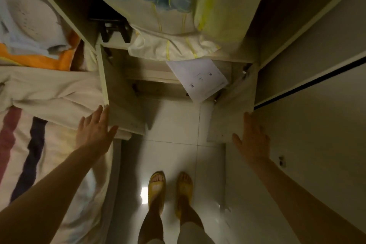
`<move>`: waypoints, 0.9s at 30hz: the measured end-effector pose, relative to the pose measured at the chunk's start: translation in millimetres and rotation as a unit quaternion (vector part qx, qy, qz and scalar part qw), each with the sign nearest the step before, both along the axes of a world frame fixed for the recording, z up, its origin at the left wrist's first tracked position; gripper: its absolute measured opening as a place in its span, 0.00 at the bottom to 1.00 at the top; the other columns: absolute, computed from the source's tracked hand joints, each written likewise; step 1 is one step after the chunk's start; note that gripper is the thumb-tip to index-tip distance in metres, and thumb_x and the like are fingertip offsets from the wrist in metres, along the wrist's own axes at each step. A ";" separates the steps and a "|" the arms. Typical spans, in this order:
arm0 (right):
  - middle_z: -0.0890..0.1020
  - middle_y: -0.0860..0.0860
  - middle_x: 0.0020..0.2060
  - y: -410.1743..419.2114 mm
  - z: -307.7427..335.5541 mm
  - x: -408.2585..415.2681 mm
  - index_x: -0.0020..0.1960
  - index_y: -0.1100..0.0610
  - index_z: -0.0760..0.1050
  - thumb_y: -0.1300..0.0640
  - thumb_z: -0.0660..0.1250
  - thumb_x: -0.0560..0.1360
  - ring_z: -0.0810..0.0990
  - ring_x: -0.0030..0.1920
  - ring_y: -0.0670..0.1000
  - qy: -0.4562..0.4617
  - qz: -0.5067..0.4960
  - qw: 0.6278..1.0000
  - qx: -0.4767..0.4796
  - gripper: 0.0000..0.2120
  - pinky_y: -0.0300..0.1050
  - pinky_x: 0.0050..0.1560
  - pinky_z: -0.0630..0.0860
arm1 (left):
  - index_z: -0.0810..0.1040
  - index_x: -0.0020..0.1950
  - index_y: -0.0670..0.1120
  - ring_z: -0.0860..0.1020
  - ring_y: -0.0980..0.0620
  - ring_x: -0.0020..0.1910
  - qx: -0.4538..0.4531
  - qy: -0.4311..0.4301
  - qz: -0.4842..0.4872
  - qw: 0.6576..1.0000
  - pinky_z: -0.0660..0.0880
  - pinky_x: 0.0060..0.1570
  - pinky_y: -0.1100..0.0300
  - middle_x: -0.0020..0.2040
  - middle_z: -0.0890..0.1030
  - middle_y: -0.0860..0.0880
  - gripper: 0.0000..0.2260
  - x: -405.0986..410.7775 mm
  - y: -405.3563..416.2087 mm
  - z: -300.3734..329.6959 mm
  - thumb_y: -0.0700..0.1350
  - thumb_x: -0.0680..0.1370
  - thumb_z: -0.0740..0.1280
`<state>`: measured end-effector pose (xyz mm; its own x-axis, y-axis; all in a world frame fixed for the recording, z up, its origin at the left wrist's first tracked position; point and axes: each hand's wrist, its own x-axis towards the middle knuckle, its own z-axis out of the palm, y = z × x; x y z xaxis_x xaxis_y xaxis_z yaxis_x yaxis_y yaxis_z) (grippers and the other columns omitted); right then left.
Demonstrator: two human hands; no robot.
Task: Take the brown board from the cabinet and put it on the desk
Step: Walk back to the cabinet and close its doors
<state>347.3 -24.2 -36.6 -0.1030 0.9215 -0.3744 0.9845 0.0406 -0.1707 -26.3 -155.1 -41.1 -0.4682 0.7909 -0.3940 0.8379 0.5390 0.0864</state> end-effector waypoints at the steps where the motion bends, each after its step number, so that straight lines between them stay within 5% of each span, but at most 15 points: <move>1: 0.57 0.58 0.74 3.3 -5.0 2.5 0.74 0.55 0.46 0.51 0.64 0.75 0.62 0.68 0.63 0.008 -0.015 1.000 -0.007 0.36 0.59 0.62 0.66 | 0.49 0.76 0.47 0.59 0.39 0.73 -0.005 -0.006 0.008 1.000 0.53 0.73 0.43 0.77 0.55 0.42 0.31 -0.5 3.0 -3.6 0.55 0.78 0.57; 7: 0.60 0.63 0.72 13.7 -17.6 2.4 0.74 0.59 0.48 0.60 0.68 0.72 0.66 0.66 0.64 0.100 -0.067 0.992 -0.021 0.38 0.55 0.62 0.69 | 0.56 0.74 0.44 0.65 0.38 0.69 0.021 -0.037 0.046 0.998 0.62 0.70 0.42 0.75 0.62 0.41 0.32 3.5 16.4 -5.2 0.53 0.76 0.64; 12: 0.66 0.61 0.67 17.7 -21.9 -22.8 0.73 0.56 0.51 0.59 0.73 0.68 0.75 0.58 0.62 0.177 -0.075 0.980 -0.054 0.42 0.56 0.56 0.77 | 0.54 0.75 0.48 0.62 0.39 0.71 0.052 -0.103 0.037 0.993 0.60 0.70 0.44 0.75 0.61 0.43 0.33 26.2 37.7 -7.5 0.51 0.75 0.67; 19: 0.57 0.59 0.73 24.5 -33.6 -79.3 0.74 0.56 0.49 0.48 0.74 0.65 0.60 0.71 0.59 0.224 -0.086 0.971 -0.022 0.47 0.58 0.68 0.66 | 0.53 0.75 0.49 0.60 0.36 0.71 0.074 -0.099 0.032 0.992 0.63 0.68 0.44 0.77 0.50 0.41 0.31 55.5 88.6 -9.9 0.46 0.76 0.65; 27: 0.53 0.60 0.74 36.2 -44.4 -114.6 0.74 0.54 0.49 0.40 0.67 0.68 0.54 0.72 0.61 0.164 -0.064 0.984 0.036 0.44 0.59 0.71 0.62 | 0.47 0.76 0.51 0.47 0.43 0.76 0.108 -0.082 -0.065 0.989 0.49 0.74 0.46 0.78 0.44 0.46 0.34 53.2 120.9 -30.1 0.47 0.76 0.64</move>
